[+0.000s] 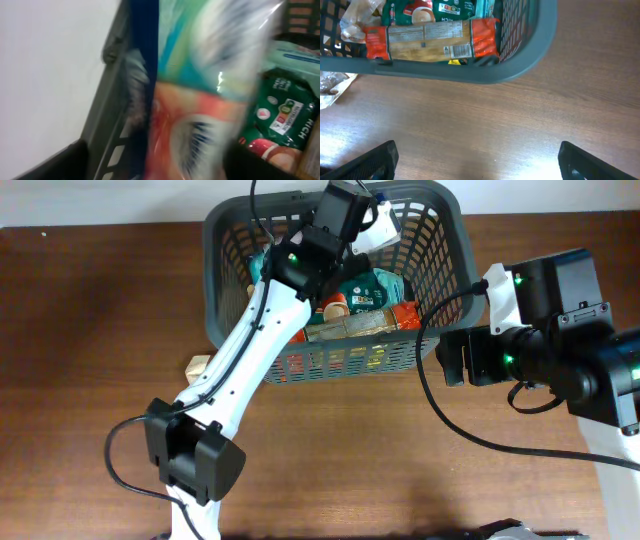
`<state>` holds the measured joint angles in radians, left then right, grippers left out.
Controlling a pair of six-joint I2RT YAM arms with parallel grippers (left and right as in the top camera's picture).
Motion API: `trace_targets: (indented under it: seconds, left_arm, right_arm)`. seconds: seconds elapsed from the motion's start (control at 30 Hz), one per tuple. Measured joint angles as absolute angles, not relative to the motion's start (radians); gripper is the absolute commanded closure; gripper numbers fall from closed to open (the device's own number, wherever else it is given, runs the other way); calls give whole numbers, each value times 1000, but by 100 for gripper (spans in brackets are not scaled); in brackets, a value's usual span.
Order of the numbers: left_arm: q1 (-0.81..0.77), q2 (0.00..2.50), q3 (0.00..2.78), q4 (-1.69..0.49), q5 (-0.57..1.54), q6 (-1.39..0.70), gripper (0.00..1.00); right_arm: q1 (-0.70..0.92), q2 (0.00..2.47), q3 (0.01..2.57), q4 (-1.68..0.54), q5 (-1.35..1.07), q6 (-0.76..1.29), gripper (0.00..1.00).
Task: Pack container
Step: 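Carry the Kleenex pack into the basket, release, and withdraw left, then move the left gripper to the remaining paper bag and grasp it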
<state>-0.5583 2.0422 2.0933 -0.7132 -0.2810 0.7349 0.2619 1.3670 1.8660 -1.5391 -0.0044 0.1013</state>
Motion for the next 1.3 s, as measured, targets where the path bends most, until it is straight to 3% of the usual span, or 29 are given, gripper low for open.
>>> trace_targets:
  seconds: [0.27, 0.53, 0.73, 1.1, 1.3]
  left_arm:
    - [-566, 1973, 2204, -884, -319, 645, 3]
    - [-542, 1664, 2279, -1168, -326, 453, 2]
    - [-410, 1541, 2286, -1407, -323, 270, 2]
    - [-118, 1445, 2260, -1617, -168, 115, 1]
    - [1, 1374, 2053, -1557, -86, 55, 1]
  right_arm:
    - [262, 1367, 1866, -1539, -4, 102, 1]
    - [262, 1368, 1866, -1539, -4, 102, 1]
    - [262, 1368, 1866, -1539, -4, 101, 1]
    - [262, 1368, 1866, -1539, -4, 102, 1]
    - [262, 1368, 1866, -1539, -4, 101, 1]
